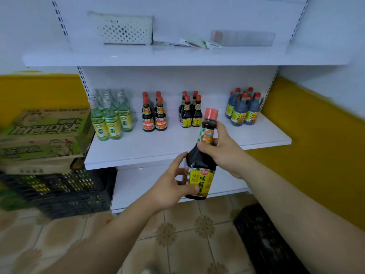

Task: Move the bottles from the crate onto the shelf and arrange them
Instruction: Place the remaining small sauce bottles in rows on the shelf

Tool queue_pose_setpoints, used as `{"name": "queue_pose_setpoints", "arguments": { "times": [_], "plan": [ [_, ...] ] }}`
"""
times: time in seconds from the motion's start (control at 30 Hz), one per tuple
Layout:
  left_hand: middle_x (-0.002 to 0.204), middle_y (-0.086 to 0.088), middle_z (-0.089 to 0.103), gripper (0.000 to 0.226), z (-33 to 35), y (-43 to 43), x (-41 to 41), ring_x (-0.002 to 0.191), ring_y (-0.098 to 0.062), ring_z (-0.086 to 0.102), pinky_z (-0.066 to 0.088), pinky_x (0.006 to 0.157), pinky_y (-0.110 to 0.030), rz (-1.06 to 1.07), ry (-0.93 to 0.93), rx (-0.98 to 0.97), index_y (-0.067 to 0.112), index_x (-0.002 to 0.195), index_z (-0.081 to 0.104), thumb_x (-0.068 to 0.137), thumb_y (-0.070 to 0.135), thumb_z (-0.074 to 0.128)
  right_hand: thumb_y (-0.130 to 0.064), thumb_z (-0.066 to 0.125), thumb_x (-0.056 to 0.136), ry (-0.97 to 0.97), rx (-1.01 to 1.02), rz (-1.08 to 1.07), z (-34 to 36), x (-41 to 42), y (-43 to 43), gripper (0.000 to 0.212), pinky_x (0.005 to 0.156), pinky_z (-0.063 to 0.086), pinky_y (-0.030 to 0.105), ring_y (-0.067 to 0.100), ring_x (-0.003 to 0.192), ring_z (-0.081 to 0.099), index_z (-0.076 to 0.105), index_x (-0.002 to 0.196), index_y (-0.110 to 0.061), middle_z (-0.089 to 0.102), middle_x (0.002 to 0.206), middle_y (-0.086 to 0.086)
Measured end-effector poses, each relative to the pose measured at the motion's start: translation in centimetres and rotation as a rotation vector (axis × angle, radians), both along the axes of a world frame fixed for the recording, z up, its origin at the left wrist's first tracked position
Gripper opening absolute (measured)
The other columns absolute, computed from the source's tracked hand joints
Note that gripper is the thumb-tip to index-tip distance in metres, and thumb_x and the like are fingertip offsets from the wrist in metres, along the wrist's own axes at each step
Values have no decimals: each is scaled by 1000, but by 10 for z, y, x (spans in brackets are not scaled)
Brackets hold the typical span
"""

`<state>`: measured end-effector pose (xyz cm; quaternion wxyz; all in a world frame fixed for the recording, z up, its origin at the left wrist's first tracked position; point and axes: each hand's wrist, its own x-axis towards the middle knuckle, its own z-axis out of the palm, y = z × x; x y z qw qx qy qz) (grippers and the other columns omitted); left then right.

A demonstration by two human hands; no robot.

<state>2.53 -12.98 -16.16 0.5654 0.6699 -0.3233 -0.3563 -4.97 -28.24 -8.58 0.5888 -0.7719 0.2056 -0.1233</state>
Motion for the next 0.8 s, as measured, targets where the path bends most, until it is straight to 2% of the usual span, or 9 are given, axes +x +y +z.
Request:
{"name": "queue_pose_setpoints", "arguments": {
  "times": [0.07,0.13,0.27,0.33,0.47,0.53,0.6,0.73,0.8],
  "plan": [
    [120,-11,53,90,-16,-17,13,93,-17,66,56,76,-25,-51,26,53,44,140,21,78,1,72,-19,63,90,30,-13,-42,-21,8,-11,62,92,53,48,23,95,67,25,129,-48,67,105,5],
    [119,-13,52,95,-29,-36,31,90,-14,66,56,73,-23,-88,37,91,37,145,16,79,-3,71,-20,63,90,38,-9,-88,-38,22,-23,65,92,52,48,22,95,67,22,130,-51,65,106,4],
    [124,-5,47,93,-49,-79,84,102,-16,61,56,82,-32,-112,33,118,40,144,17,80,-3,69,-20,63,90,17,-35,-168,-61,68,-56,62,91,52,49,22,93,67,23,122,-54,65,104,5],
    [129,-5,44,93,-60,-102,116,108,-21,58,55,87,-39,-119,25,109,40,144,17,80,-3,69,-18,63,90,5,-46,-193,-68,97,-76,60,90,53,49,21,92,67,26,122,-52,65,103,5],
    [131,-3,43,94,-82,-151,174,113,-25,55,53,90,-43,-111,44,93,41,143,15,80,-5,67,-13,63,90,14,-45,-210,-83,155,-118,56,91,52,49,21,93,66,31,124,-44,65,101,6],
    [132,-1,43,94,-93,-174,198,111,-21,55,54,86,-37,-110,55,112,33,146,15,79,-5,68,-13,64,89,48,-55,-209,-92,180,-139,55,90,52,50,23,93,66,33,126,-40,66,100,5],
    [133,-1,47,86,-103,-195,218,105,-13,56,53,81,-27,-113,66,131,27,143,24,78,-5,70,-16,65,87,95,-91,-182,-103,202,-159,55,88,53,50,24,91,66,34,126,-39,67,99,5],
    [126,4,49,83,-132,-231,251,108,-16,54,51,90,-33,-60,38,186,22,139,29,74,-3,74,-19,64,87,182,-173,-130,-130,241,-196,50,86,53,45,25,91,66,35,127,-29,67,100,5],
    [120,4,50,84,-147,-247,264,106,-17,54,51,89,-33,-2,29,207,23,137,30,72,-3,76,-18,63,89,200,-185,-103,-144,256,-215,46,86,52,40,26,96,64,36,126,-24,66,104,5]
  ]
}}
